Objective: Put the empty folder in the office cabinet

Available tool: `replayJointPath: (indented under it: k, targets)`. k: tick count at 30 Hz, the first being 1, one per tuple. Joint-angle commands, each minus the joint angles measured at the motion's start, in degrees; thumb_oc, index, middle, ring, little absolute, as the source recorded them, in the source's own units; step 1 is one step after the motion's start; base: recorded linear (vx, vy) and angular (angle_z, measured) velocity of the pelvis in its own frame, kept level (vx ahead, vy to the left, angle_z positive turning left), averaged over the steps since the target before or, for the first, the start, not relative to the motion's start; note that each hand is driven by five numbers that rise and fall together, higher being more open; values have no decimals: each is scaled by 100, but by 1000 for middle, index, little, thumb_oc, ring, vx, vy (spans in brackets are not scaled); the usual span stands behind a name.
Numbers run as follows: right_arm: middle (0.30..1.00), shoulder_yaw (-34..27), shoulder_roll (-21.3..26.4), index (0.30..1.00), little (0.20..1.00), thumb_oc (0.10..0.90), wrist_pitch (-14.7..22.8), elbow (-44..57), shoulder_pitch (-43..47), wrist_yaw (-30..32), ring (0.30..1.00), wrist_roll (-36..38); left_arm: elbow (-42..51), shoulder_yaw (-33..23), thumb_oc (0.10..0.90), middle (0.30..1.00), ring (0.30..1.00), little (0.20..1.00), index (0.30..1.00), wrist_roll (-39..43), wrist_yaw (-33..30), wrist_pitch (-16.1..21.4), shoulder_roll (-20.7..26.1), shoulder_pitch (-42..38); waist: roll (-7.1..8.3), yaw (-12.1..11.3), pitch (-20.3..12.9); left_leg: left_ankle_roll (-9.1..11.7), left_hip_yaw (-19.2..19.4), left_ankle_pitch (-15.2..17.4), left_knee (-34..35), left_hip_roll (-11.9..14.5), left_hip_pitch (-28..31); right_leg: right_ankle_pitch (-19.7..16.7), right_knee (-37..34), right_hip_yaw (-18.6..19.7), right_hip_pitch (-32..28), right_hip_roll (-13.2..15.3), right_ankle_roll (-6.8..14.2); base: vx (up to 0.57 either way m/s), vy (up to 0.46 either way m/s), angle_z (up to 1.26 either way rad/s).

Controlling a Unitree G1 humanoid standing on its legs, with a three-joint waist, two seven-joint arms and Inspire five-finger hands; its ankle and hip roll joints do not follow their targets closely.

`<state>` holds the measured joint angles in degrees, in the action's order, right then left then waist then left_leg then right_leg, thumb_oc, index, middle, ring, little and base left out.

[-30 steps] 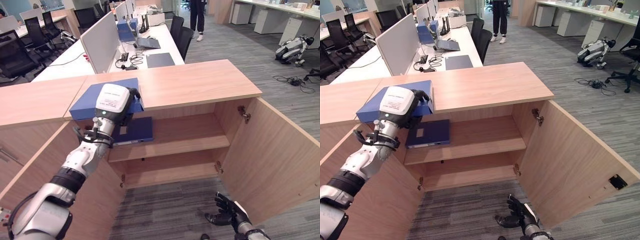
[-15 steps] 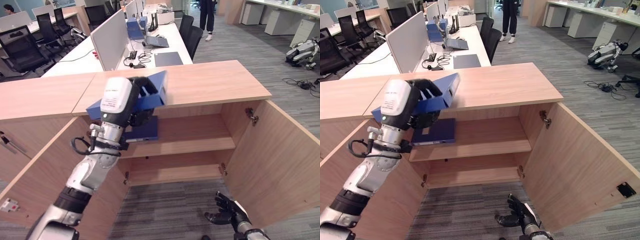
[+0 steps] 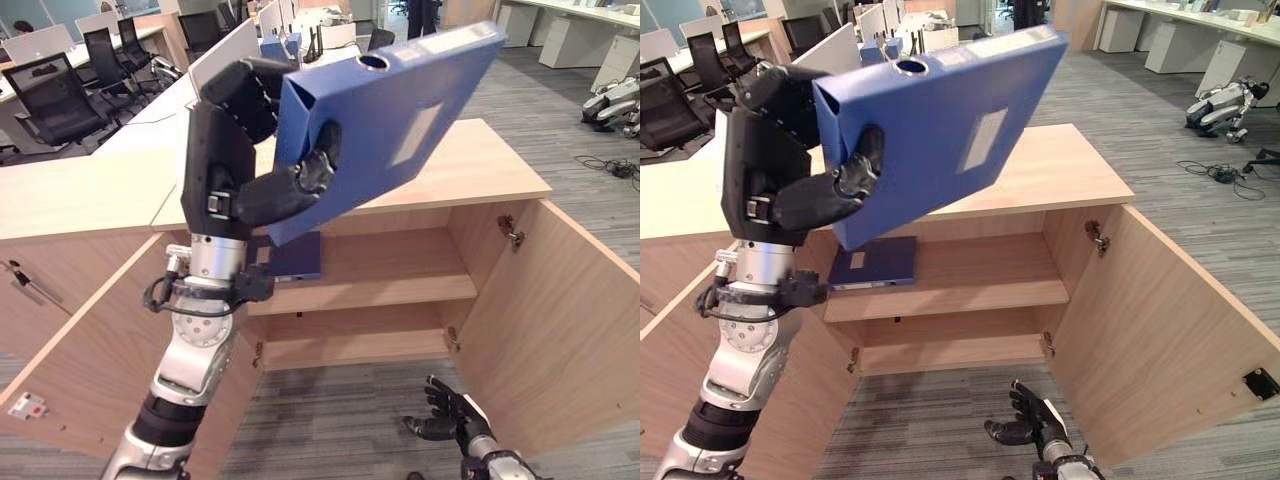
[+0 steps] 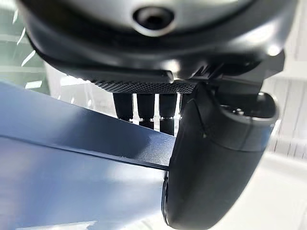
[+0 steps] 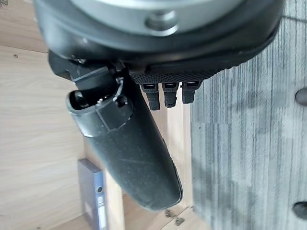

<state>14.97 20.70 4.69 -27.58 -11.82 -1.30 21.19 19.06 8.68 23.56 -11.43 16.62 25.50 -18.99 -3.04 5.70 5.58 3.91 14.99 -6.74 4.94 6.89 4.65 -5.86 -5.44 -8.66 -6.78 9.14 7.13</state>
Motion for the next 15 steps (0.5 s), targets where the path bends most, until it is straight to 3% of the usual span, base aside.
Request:
replayJointPath:
  k: [1,5,7,10,15]
  targets:
    - [900,-27,-263,900,900,800,396,877,845,-157,900,965,613,-352,400,300,300,300,300,1175,401,548,-179,-525,107,-90,76,509,-300,624,6,314,625,897,173,156,-318,298,367,0,0,0]
    - [900,51,-432,900,900,800,371,1079,928,-300,900,1866,692,-255,400,300,300,300,300,1714,616,444,-270,-299,106,-129,96,508,-317,618,6,311,635,897,179,154,-337,303,361,0,0,0]
    - [900,53,-427,900,900,800,369,1082,925,-302,900,1877,694,-260,400,300,300,300,300,1723,623,442,-268,-293,106,-127,93,508,-317,618,6,310,635,898,179,154,-337,304,361,0,0,0]
    - [900,360,-687,900,900,800,233,1714,994,-727,900,3561,620,-190,400,300,300,300,300,2315,735,316,-415,75,123,-202,112,515,-319,605,6,302,633,878,168,159,-336,293,353,-13,-7,1]
    - [900,524,-662,900,900,800,251,2403,1113,-984,900,4295,585,-169,400,300,300,300,300,2573,780,213,-531,403,125,-260,115,520,-320,581,6,303,634,877,152,165,-344,288,342,-9,-5,2]
